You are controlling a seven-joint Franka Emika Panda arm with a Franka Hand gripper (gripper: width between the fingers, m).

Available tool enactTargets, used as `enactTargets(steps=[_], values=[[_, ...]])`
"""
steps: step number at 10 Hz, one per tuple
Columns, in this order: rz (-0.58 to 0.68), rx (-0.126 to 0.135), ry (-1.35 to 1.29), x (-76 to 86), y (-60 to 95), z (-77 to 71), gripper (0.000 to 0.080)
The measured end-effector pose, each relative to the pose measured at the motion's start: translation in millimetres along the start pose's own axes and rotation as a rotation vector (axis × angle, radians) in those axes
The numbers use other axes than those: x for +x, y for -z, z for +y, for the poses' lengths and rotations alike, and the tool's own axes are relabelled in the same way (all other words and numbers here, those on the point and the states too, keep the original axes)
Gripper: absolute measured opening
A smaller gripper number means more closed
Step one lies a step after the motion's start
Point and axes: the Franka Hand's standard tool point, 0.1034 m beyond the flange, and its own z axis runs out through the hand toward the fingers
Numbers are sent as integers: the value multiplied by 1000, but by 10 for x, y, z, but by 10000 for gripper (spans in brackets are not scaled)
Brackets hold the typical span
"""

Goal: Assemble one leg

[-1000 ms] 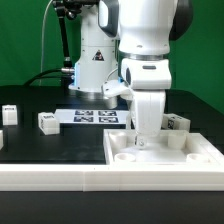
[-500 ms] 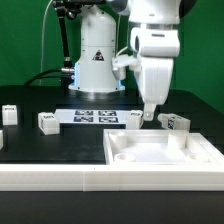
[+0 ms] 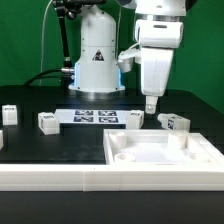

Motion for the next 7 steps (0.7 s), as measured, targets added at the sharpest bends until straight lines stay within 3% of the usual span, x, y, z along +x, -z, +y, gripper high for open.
enactTargets(steps=[2,4,7], values=[[-1,2,-275,90,-5,-65,648],[-1,3,-508,354,-19,-191,648],[-2,16,-727,593,-68,-320,648]])
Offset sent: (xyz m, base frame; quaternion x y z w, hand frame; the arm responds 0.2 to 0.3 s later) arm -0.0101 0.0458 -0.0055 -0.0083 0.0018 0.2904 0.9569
